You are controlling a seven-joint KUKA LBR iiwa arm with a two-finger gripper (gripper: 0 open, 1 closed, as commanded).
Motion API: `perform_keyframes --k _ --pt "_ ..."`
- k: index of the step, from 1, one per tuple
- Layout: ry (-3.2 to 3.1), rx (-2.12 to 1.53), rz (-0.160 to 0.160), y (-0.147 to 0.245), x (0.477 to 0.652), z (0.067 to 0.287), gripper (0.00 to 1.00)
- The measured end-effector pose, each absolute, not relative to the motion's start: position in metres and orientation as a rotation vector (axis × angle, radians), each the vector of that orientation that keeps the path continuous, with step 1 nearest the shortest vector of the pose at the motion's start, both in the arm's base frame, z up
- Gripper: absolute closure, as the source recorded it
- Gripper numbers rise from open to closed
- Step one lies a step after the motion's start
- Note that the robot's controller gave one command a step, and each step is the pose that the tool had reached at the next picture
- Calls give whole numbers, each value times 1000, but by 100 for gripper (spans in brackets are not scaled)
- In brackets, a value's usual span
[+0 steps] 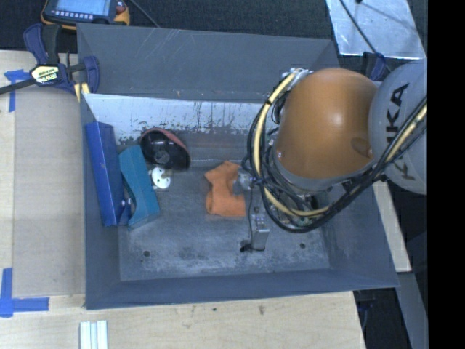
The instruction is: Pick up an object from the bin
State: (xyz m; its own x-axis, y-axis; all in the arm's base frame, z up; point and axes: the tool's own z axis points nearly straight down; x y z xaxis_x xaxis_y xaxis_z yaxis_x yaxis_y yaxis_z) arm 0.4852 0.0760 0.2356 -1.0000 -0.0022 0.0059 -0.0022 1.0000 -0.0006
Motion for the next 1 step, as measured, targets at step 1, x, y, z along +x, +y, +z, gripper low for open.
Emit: perform_keyframes --k 1 --pt "-3144 0 -1 76 487 240 0"
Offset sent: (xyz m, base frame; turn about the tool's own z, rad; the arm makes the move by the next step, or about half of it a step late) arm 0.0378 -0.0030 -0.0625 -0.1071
